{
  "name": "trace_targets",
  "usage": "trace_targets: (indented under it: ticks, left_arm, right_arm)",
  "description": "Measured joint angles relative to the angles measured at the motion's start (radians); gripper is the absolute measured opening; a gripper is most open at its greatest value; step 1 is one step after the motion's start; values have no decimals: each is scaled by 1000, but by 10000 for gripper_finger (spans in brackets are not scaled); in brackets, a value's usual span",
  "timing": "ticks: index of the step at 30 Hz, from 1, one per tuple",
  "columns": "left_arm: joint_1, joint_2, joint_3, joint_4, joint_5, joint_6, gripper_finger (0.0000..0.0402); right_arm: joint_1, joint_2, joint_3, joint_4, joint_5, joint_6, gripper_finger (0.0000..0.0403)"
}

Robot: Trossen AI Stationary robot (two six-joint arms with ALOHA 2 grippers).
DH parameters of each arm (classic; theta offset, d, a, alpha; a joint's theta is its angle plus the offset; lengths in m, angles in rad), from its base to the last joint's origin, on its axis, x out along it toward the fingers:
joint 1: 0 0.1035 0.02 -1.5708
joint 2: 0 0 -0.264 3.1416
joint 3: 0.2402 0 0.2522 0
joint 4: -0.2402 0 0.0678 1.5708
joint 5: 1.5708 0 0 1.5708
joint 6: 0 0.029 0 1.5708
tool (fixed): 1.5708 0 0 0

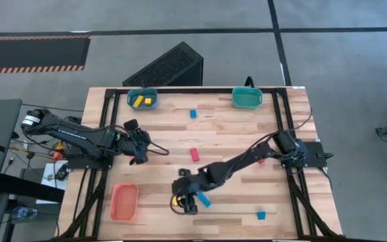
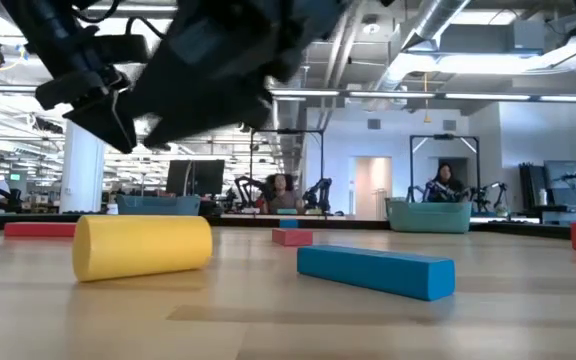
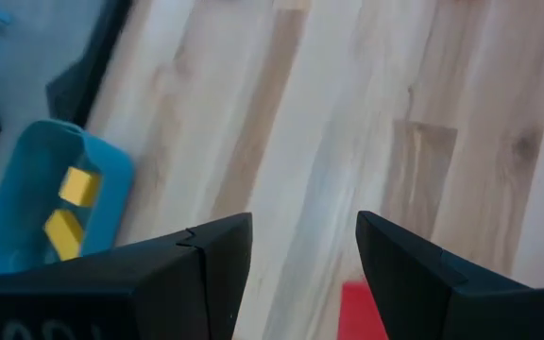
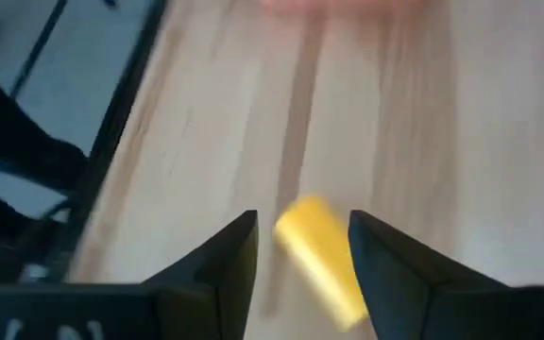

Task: Sort & place blocks by color
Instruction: Put the yellow block into the blue bin

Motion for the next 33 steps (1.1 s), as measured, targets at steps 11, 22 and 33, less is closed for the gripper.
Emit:
trace_targets:
  ticks: [11,22,33]
  left_arm:
    - [-1,0,-5,-3,76,-85,183]
    - [-1,1,-5,-11,80,-146,183]
    - [53,0,-5,-6,-28,-227,183]
  right_arm:
    - [-99,34,-1,-20,-133,-337,262]
    - [-138,101,9,66,-271,-405,266]
    - [-263,129,11,-19,-465,-614,265]
